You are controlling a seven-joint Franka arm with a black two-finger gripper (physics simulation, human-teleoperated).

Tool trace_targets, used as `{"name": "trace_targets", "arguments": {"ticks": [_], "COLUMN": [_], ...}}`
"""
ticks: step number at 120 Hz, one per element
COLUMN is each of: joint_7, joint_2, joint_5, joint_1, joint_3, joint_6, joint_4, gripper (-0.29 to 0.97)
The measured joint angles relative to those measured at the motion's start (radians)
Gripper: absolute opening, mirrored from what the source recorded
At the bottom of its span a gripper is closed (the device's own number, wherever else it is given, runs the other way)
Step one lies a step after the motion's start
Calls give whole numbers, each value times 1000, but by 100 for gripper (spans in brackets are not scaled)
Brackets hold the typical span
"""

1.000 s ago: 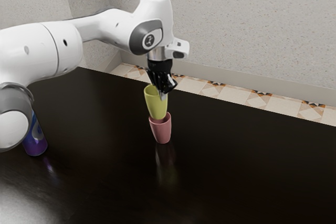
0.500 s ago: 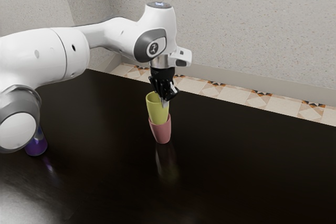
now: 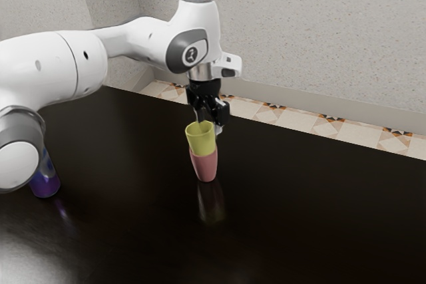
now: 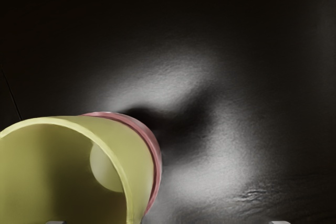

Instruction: Place the left cup onto the right cup

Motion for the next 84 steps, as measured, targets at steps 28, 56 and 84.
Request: {"name": "trace_targets", "arguments": {"ticks": [28, 56, 84], "joint_7": [1, 0, -5], "joint_2": [-151, -327, -409], "joint_5": [2, 5, 10], "joint_1": [0, 39, 135], "joint_3": [10, 14, 17], "joint_6": [-19, -98, -200], "joint_4": [-65, -126, -116], "gripper": [60, 64, 65]}}
